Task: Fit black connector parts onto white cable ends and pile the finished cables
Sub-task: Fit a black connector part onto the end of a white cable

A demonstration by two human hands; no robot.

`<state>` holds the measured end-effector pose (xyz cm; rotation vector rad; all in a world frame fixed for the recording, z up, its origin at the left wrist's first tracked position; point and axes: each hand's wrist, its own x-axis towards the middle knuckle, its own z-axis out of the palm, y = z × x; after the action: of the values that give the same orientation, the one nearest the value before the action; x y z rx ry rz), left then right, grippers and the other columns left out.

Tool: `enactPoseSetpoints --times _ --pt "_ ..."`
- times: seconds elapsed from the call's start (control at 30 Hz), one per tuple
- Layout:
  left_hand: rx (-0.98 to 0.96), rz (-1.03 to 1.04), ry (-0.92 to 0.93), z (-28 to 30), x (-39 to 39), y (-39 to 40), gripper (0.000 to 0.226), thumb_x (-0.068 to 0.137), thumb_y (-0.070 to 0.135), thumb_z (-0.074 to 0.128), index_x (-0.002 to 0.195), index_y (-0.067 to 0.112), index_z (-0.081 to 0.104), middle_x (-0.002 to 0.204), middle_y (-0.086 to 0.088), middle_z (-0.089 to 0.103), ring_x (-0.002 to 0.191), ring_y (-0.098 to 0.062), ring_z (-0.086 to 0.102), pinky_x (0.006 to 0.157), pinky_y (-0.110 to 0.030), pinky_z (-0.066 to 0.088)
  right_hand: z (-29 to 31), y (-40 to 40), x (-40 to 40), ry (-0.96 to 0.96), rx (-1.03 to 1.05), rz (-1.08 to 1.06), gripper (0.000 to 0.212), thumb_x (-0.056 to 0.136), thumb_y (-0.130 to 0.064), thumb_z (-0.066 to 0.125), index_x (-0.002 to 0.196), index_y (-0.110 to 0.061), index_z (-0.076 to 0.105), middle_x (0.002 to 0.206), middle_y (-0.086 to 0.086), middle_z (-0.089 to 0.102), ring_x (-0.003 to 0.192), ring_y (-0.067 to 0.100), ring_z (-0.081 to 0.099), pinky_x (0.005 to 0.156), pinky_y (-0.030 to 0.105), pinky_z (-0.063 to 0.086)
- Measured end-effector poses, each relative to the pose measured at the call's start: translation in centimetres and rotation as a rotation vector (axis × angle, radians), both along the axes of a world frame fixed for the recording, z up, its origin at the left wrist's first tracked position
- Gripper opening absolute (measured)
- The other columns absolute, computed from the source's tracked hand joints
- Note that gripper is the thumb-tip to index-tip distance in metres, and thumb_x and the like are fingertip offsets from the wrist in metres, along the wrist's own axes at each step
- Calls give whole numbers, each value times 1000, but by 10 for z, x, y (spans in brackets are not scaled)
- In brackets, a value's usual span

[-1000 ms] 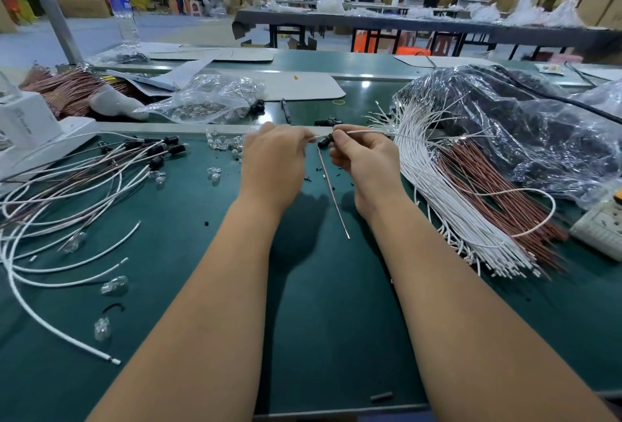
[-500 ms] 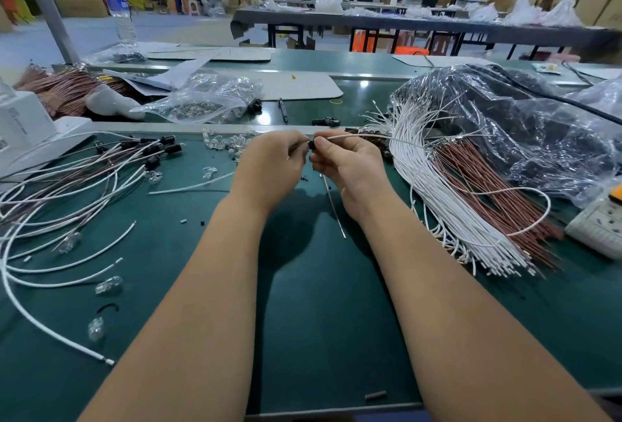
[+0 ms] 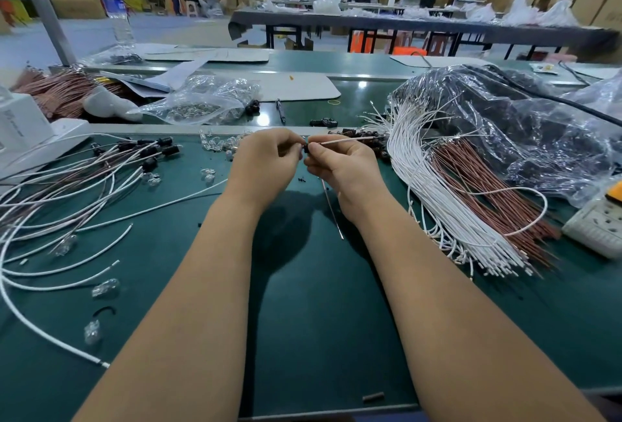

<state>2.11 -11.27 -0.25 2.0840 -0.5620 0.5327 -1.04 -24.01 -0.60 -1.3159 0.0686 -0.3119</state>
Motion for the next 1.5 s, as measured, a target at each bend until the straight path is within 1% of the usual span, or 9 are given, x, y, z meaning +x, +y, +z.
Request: enactPoseSetpoints --times 0.27,0.4,0.53,0.67,0.9,1.0,1.13,1.3,1.5 --pt "-10 81 59 -2 3 5 14 89 11 60 91 11 74 77 -3 71 73 -18 65 74 -30 53 1 -1 1 -7 -5 -63 14 87 4 65 79 -8 66 71 6 65 56 9 61 61 19 54" --pt "-93 -30 96 2 -3 -5 11 89 11 63 87 9 73 70 3 67 65 -9 60 65 -21 48 1 -1 0 -12 13 10 13 88 4 63 83 -8 66 71 5 67 59 9 65 62 19 54" --pt "-183 -54 154 2 -1 -3 8 88 8 66 91 6 73 76 -1 68 69 -9 61 69 -17 48 1 -2 1 -4 39 30 12 88 4 63 88 -8 64 76 8 67 61 11 66 63 21 55" --pt "-230 -14 166 -1 5 4 7 89 9 65 88 9 72 66 8 63 49 9 51 53 -4 36 2 -7 5 29 129 -59 9 92 -5 60 84 -7 60 70 8 64 56 14 64 59 24 56" --pt "-250 6 171 -5 11 10 7 88 12 66 84 12 73 62 10 62 44 7 46 48 -5 34 3 -22 6 41 232 -90 24 98 -19 51 82 -6 64 65 5 67 55 15 65 55 25 56" --pt "-242 4 163 -5 12 11 9 88 13 67 81 13 72 57 15 60 43 6 46 47 -5 33 4 -21 4 -4 180 -107 14 94 -11 59 81 -8 65 65 5 67 54 15 64 54 24 54" --pt "-191 -15 167 -7 13 13 10 88 13 68 79 16 71 60 16 63 46 5 48 49 -7 37 4 -22 2 -9 58 -155 17 90 -5 58 74 -10 62 64 5 64 53 16 61 53 24 54" --pt "-173 -42 195 -8 14 16 21 89 14 66 73 26 67 59 18 64 47 7 49 52 -6 39 2 -23 5 37 -177 -202 20 93 -12 53 72 -13 53 67 8 62 50 16 58 51 26 51" --pt "-185 -24 148 -8 14 19 15 90 15 65 77 23 68 63 13 65 50 4 48 53 -11 42 1 -22 5 37 -253 -171 21 95 -16 51 74 -15 52 69 9 62 53 18 57 55 28 50"
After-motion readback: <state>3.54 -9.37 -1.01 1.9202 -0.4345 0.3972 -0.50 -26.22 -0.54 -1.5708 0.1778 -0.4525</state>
